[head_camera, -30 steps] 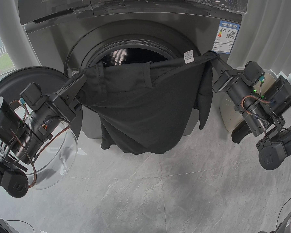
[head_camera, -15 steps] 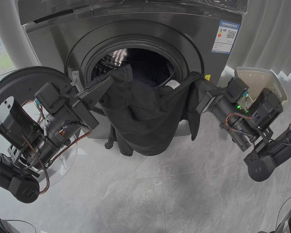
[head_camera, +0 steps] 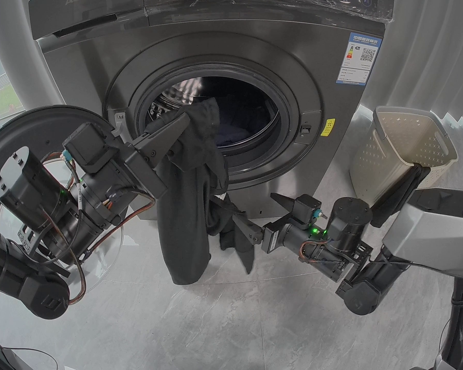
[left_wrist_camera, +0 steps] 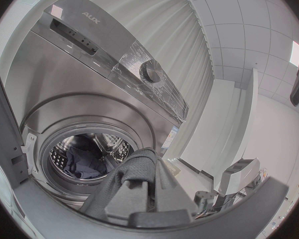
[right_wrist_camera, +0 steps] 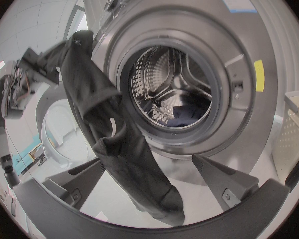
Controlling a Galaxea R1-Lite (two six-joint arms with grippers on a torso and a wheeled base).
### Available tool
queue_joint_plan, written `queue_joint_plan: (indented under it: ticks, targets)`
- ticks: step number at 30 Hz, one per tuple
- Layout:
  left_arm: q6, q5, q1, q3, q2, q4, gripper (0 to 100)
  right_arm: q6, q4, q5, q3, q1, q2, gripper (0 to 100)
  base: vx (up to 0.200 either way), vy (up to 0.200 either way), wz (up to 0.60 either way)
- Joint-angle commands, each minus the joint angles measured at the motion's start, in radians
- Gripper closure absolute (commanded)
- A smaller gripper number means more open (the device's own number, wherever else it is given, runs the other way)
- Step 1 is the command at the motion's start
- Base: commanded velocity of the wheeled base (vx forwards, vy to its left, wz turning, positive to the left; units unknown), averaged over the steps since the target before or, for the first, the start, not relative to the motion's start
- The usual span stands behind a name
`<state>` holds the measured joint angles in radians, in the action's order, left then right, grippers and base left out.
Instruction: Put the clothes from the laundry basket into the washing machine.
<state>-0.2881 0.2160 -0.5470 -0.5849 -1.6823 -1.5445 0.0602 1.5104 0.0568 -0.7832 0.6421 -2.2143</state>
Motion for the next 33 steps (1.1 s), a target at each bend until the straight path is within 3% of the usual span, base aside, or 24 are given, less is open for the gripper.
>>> queue_joint_plan:
  ticks: [1,11,25,33]
  targets:
    - [0.001,0.0,-0.008,0.0,0.0,0.0,100,-0.008,0.001,0.023,-0.088,0.008,-0.134,0,0.0,0.0,0.0]
    - [0.007,0.0,-0.008,0.0,0.001,0.0,100,-0.023,-0.004,0.034,-0.143,0.057,-0.202,0,0.0,0.0,0.0]
    - [0.007,0.0,-0.014,0.002,0.003,0.0,100,-0.026,-0.038,0.034,-0.358,0.077,-0.266,0,0.0,0.0,0.0]
    - [0.007,-0.018,-0.027,-0.003,0.004,-0.002,100,-0.049,-0.101,0.026,-0.533,0.064,-0.378,0,0.0,0.0,0.0]
